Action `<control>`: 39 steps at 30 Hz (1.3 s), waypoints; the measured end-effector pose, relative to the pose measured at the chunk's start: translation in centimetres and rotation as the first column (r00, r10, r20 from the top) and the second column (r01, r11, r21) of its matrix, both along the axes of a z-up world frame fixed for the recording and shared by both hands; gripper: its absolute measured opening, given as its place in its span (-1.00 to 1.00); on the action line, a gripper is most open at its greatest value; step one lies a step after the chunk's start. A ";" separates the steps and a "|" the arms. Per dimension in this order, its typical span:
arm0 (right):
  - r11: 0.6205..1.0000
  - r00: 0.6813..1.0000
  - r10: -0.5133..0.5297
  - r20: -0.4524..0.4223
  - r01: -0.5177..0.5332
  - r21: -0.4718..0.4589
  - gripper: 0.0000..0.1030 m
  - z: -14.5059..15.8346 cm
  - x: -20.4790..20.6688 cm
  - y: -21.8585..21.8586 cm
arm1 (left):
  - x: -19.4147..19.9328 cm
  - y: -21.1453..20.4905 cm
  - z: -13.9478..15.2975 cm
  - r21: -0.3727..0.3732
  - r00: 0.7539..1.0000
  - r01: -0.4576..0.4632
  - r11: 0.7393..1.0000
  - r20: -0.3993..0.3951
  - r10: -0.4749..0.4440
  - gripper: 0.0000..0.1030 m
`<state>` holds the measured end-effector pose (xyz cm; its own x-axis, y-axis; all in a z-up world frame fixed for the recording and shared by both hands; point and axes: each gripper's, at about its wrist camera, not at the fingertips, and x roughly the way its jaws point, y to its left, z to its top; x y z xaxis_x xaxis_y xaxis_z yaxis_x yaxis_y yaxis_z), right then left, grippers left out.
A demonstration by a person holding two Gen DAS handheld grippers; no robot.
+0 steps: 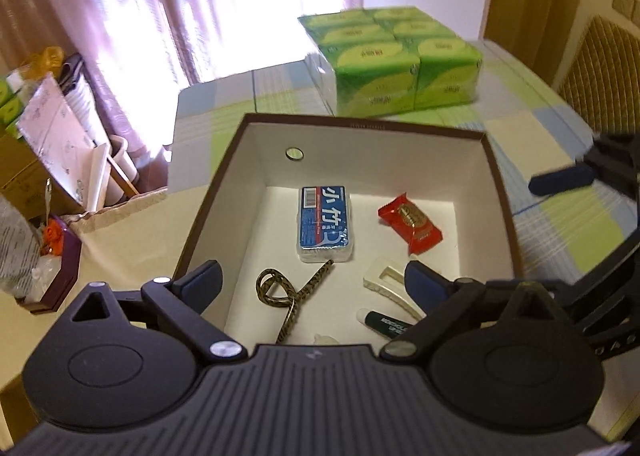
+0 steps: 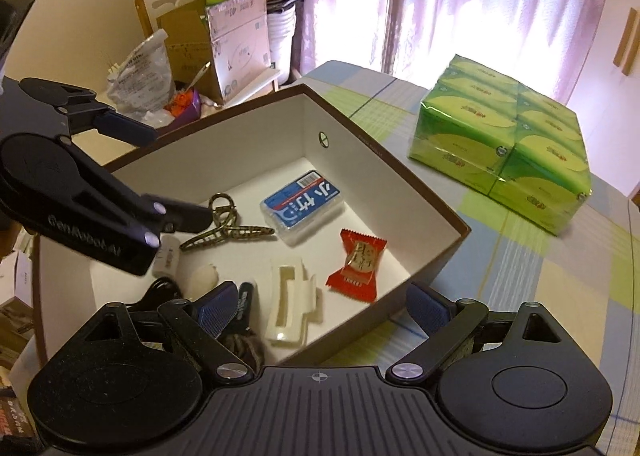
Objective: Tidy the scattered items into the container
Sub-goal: 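Withdraw both open tools up and away from the brown box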
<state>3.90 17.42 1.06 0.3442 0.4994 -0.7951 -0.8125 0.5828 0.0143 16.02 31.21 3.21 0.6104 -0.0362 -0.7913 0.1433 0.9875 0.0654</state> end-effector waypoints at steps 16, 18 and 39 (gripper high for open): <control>0.998 0.998 -0.045 0.042 0.043 0.037 0.86 1.5 -4.3 -3.6 | -7.2 -1.8 3.5 -0.017 0.983 -0.143 0.990 0.109 0.144 0.93; 0.998 0.998 -0.043 0.048 0.041 0.048 0.86 1.7 -4.8 -4.2 | -8.3 -2.2 3.8 -0.015 0.979 -0.160 0.987 0.124 0.160 0.94; 0.994 0.998 0.064 0.013 -0.065 0.085 0.86 2.0 -7.5 -8.3 | -14.7 -6.5 4.7 -0.007 0.947 -0.314 0.949 0.072 0.314 0.94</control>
<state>-3.61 9.14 3.05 0.3172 0.5864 -0.7453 -0.8486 0.5264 0.0530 1.35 24.69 7.91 0.6448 0.1699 -0.7453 -0.1794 0.9814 0.0685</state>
